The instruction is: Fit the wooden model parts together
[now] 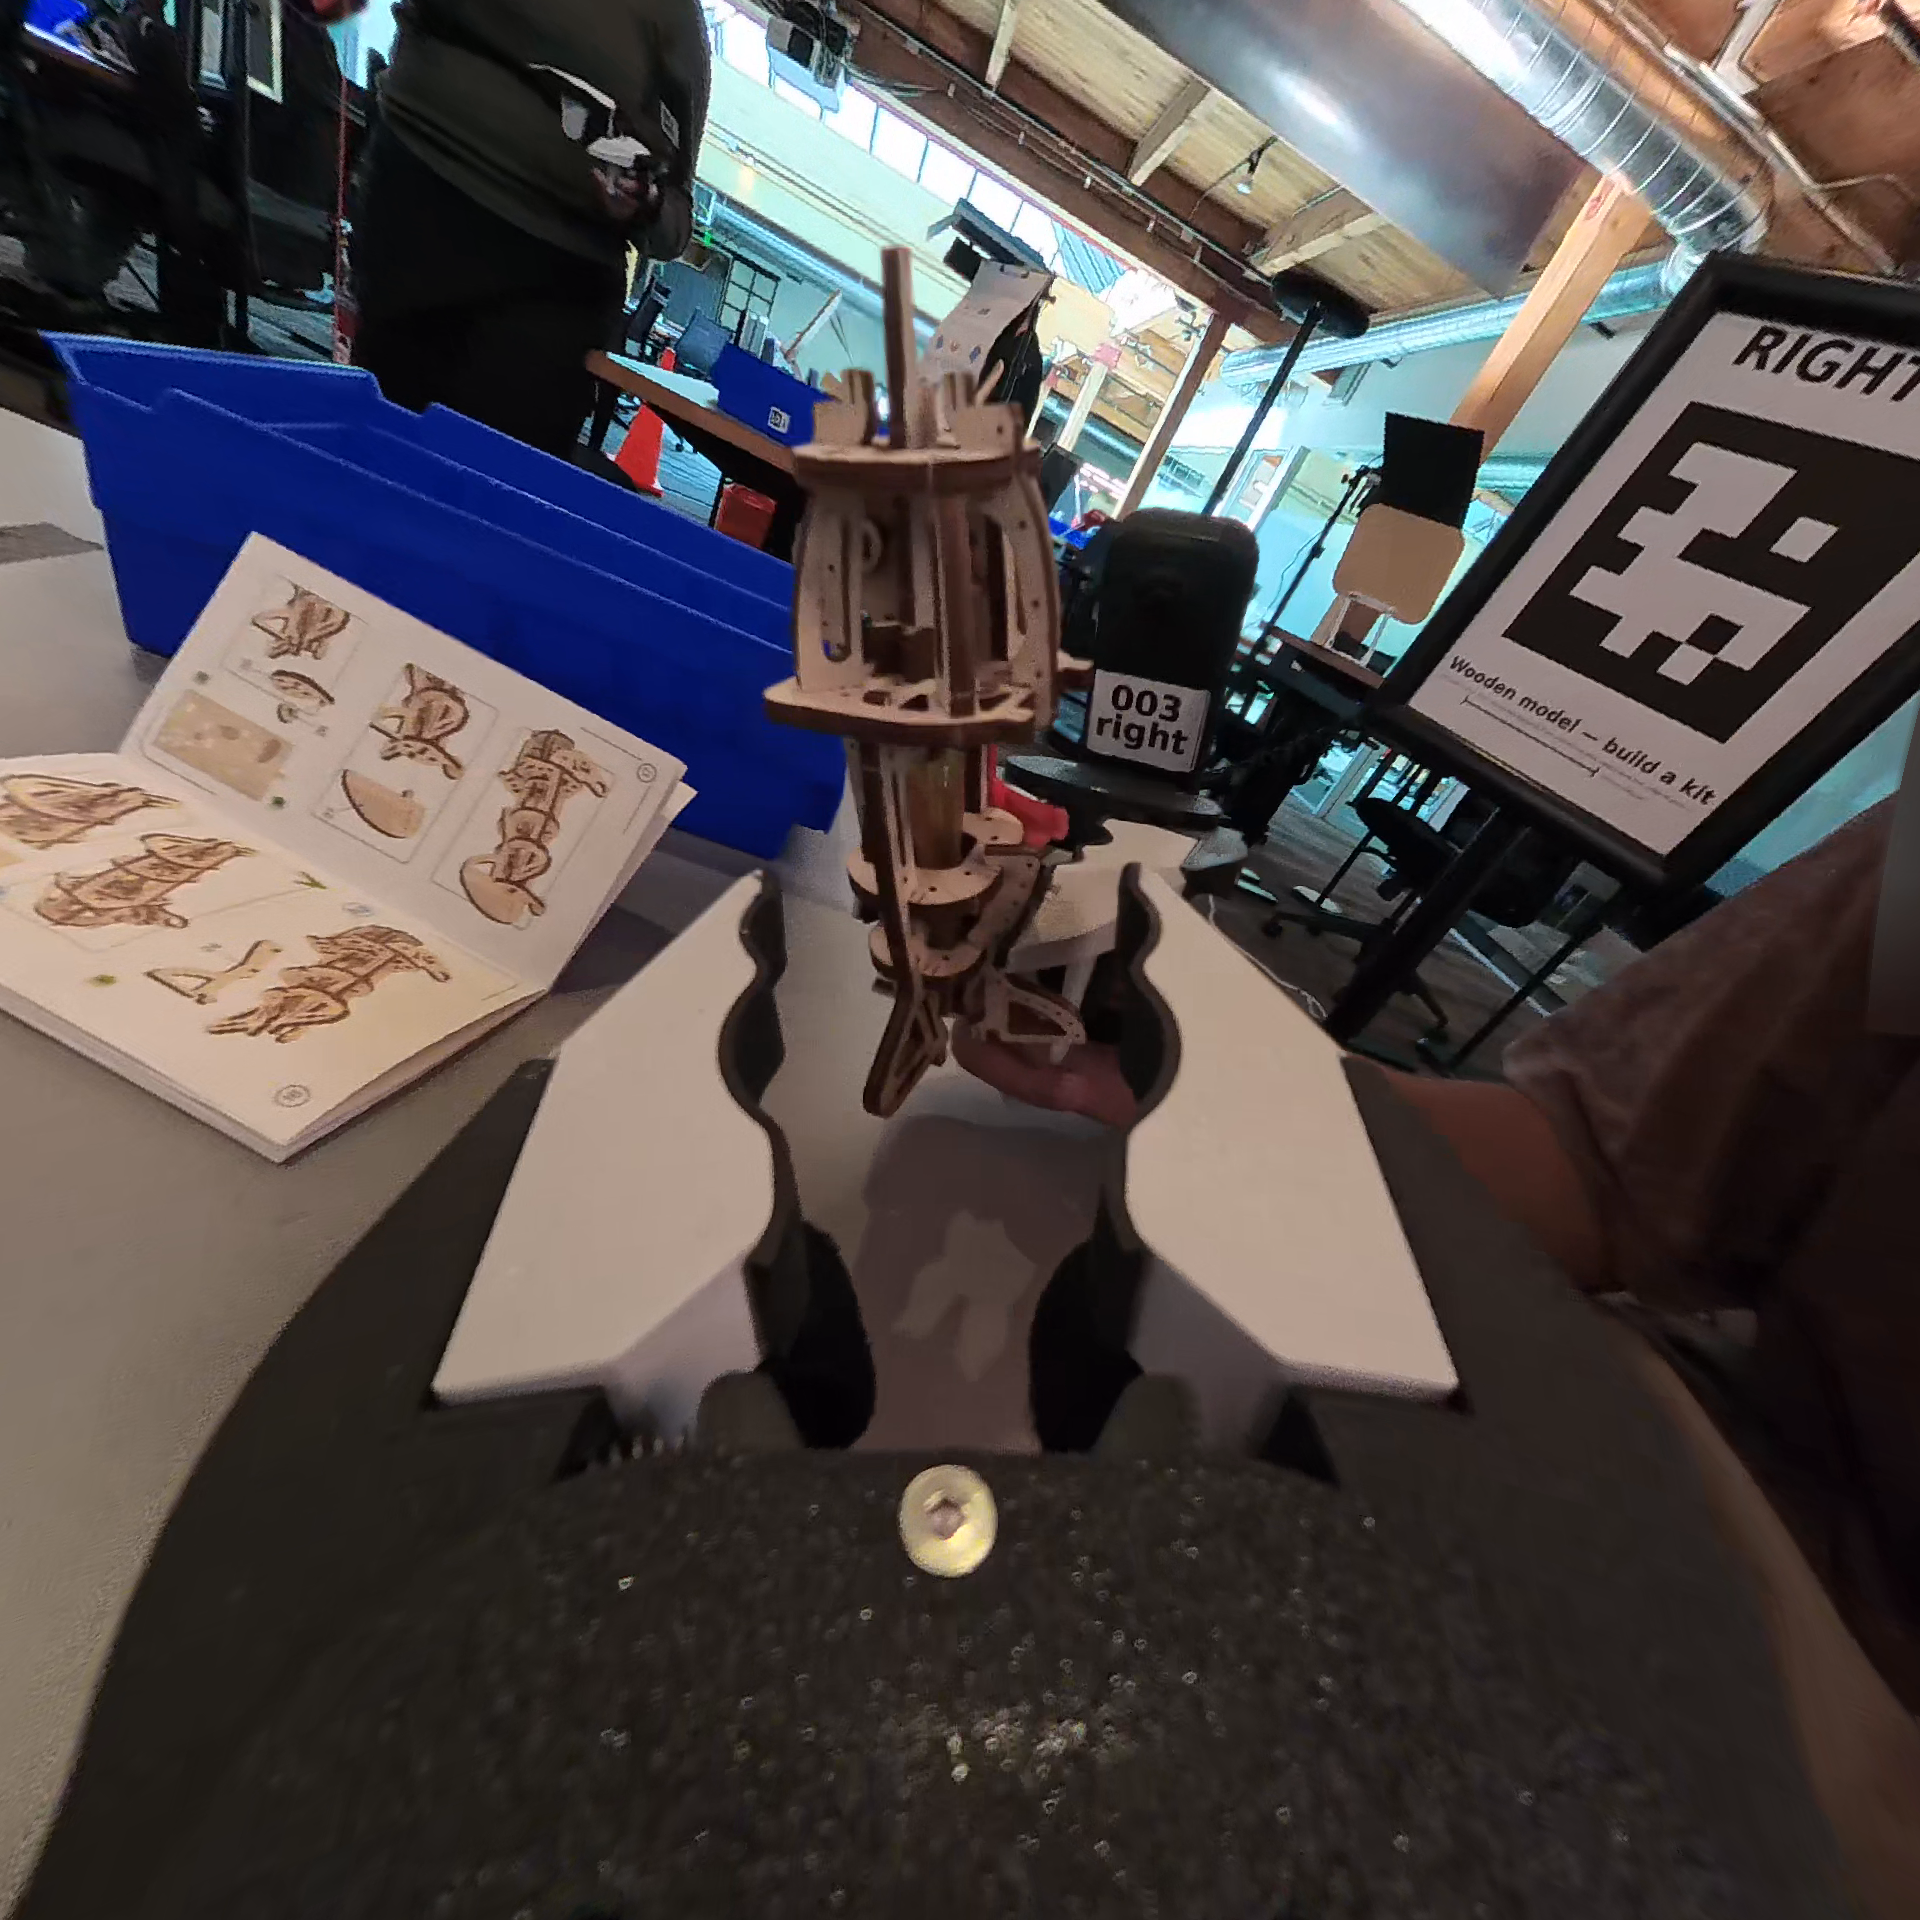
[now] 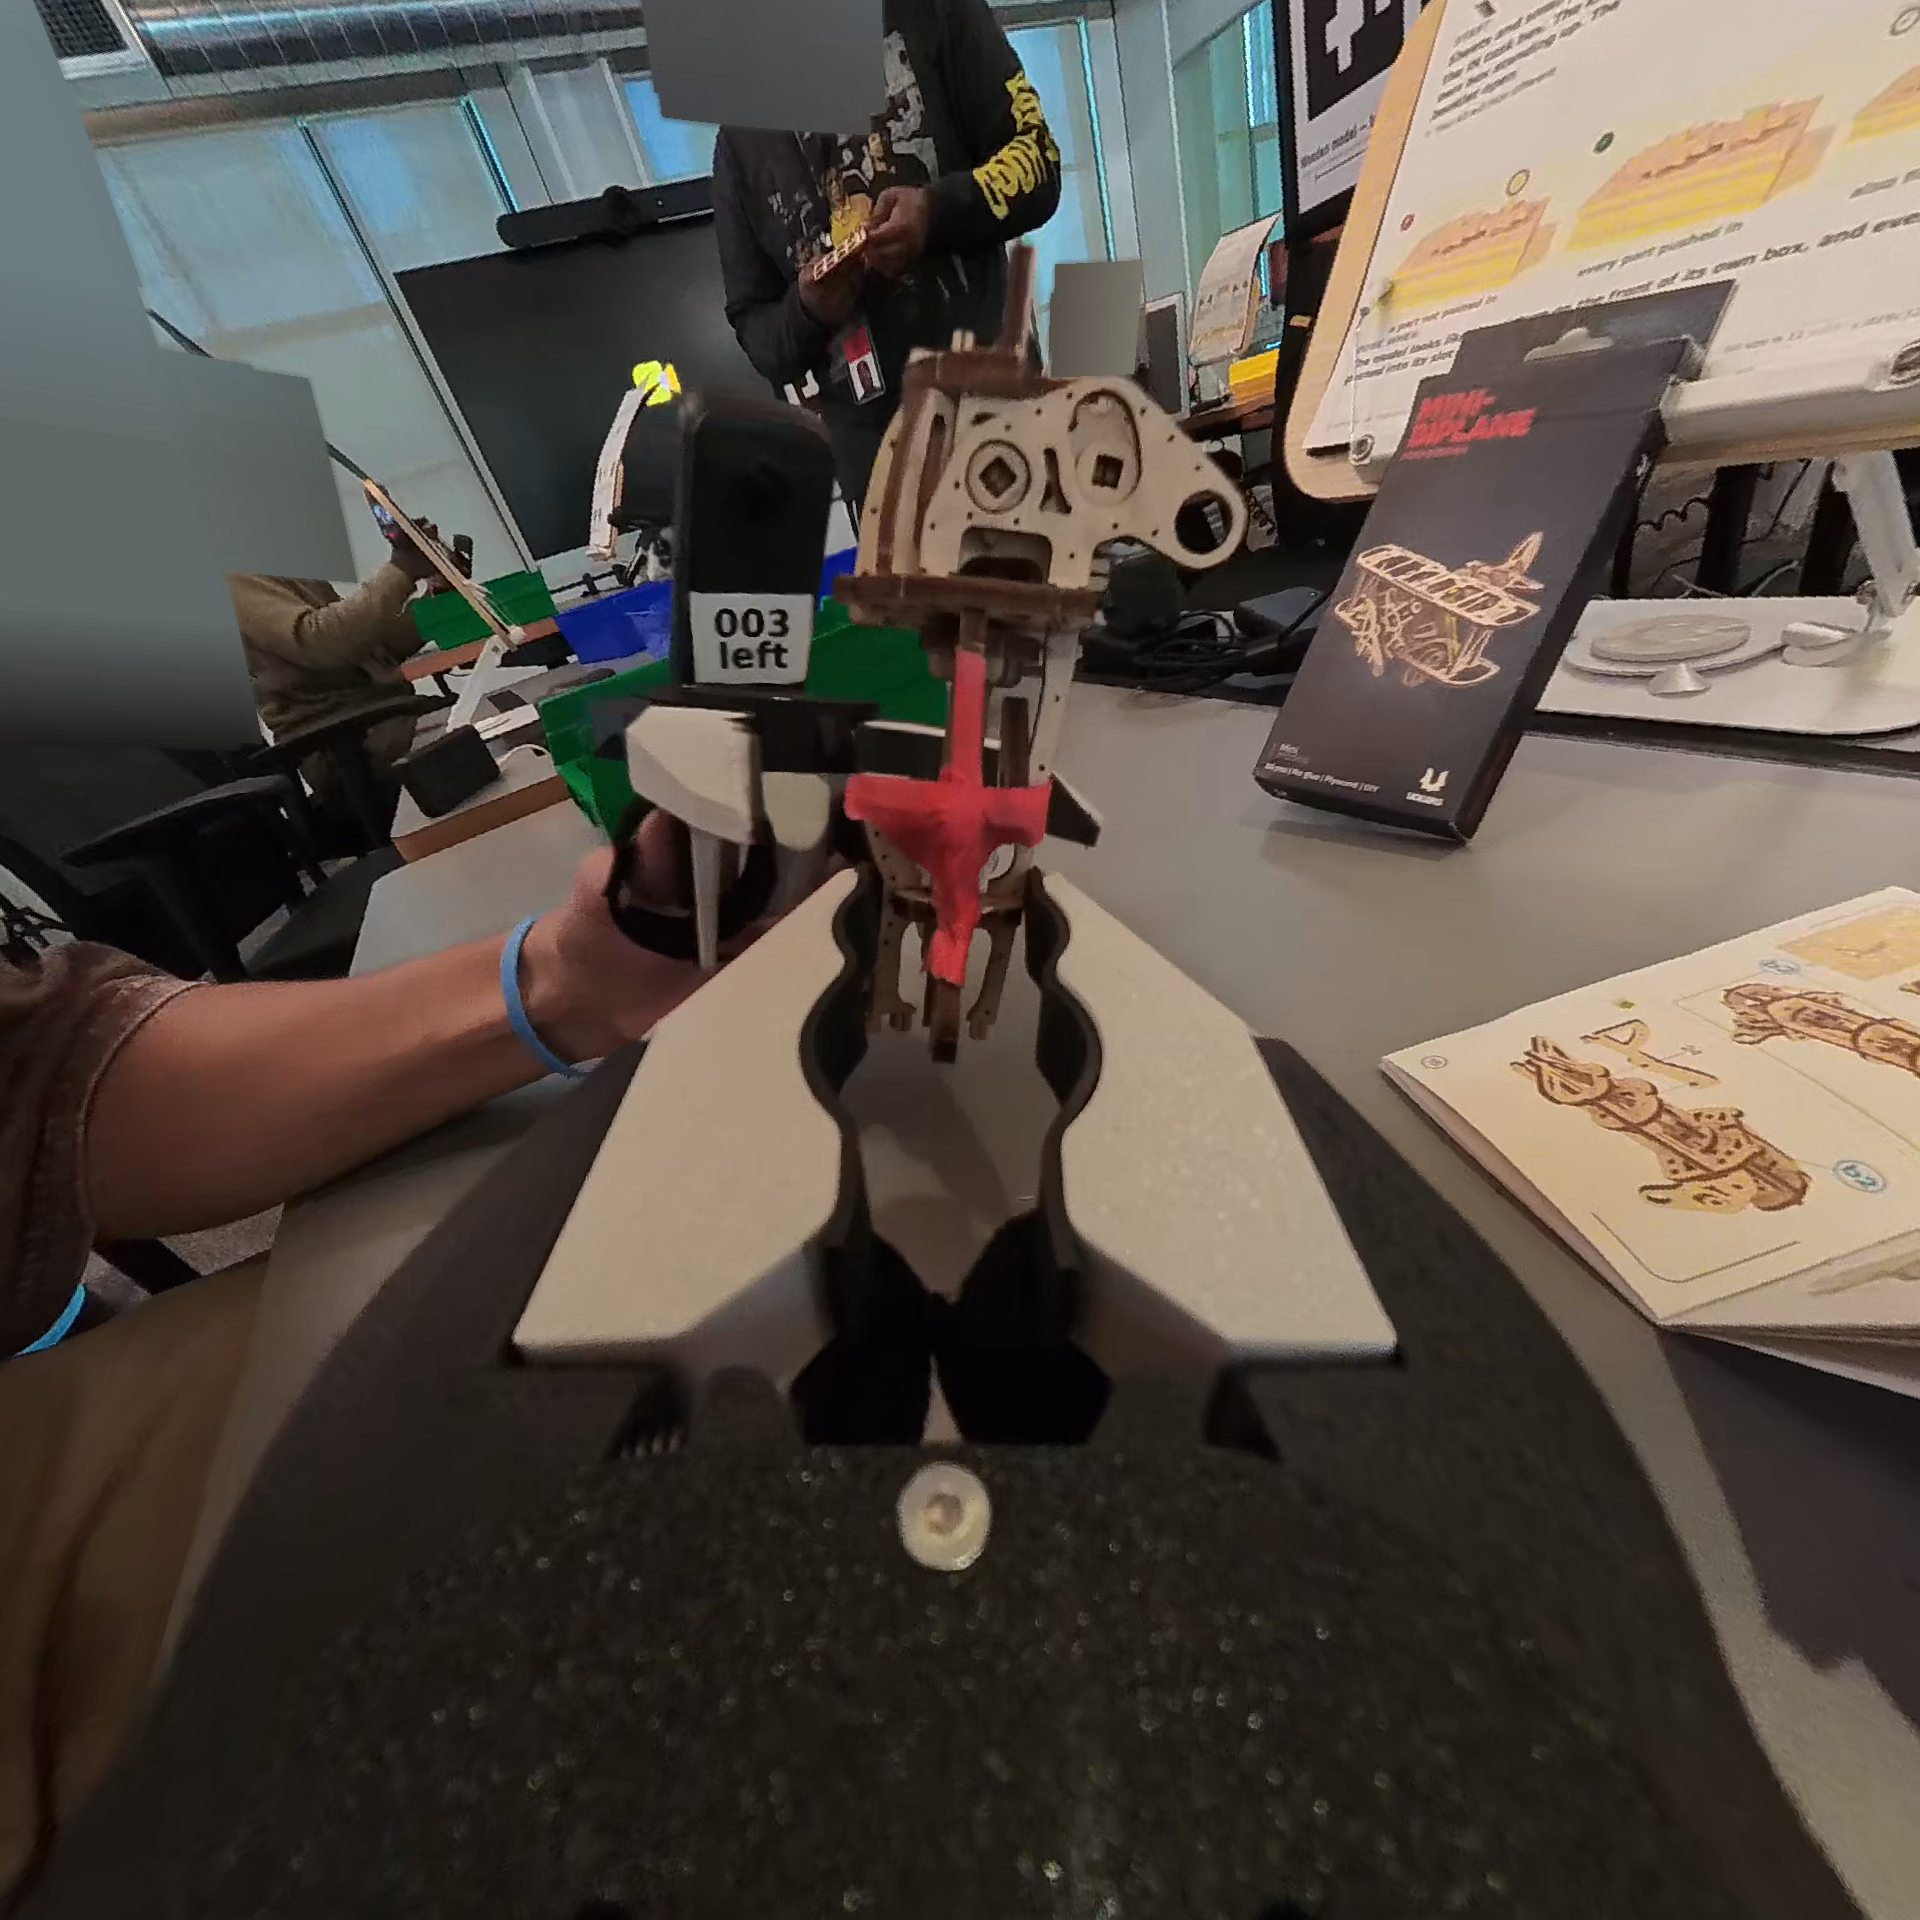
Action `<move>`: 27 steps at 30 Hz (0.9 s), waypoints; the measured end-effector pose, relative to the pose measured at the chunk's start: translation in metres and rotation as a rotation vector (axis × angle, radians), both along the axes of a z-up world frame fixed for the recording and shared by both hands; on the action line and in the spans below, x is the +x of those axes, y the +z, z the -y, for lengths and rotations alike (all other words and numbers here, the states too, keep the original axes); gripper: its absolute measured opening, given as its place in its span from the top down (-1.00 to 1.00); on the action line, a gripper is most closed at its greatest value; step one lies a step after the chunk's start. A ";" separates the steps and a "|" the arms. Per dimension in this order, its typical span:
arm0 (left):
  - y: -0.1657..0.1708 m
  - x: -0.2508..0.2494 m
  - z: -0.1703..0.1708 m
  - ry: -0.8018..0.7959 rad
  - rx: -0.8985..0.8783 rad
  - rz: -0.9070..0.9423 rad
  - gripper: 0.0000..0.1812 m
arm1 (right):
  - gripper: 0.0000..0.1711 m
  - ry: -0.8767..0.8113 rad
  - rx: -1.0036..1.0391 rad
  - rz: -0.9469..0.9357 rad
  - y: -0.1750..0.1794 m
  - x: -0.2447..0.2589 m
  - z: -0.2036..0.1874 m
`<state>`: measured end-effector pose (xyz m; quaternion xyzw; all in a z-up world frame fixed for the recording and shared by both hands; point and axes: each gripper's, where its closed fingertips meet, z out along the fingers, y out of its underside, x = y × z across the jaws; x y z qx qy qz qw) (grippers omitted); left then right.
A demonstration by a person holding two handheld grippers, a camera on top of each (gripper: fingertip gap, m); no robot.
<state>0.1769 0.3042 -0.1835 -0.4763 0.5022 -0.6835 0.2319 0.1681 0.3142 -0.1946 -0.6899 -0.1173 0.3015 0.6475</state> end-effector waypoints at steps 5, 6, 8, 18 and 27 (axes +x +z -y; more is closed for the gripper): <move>0.003 -0.001 0.003 -0.008 -0.003 0.025 0.60 | 0.69 0.034 0.006 -0.019 0.002 -0.005 0.002; 0.004 -0.002 0.004 -0.012 0.000 0.032 0.61 | 0.69 0.046 0.009 -0.027 0.003 -0.006 0.003; 0.005 -0.004 0.007 -0.031 0.002 0.035 0.63 | 0.69 0.074 0.008 -0.047 0.004 -0.009 0.006; 0.008 -0.016 0.023 -0.145 0.037 0.023 0.63 | 0.70 0.293 -0.057 -0.205 0.006 -0.028 0.019; 0.005 -0.018 0.021 -0.150 0.047 0.011 0.63 | 0.51 0.279 0.007 -0.287 0.024 -0.013 0.029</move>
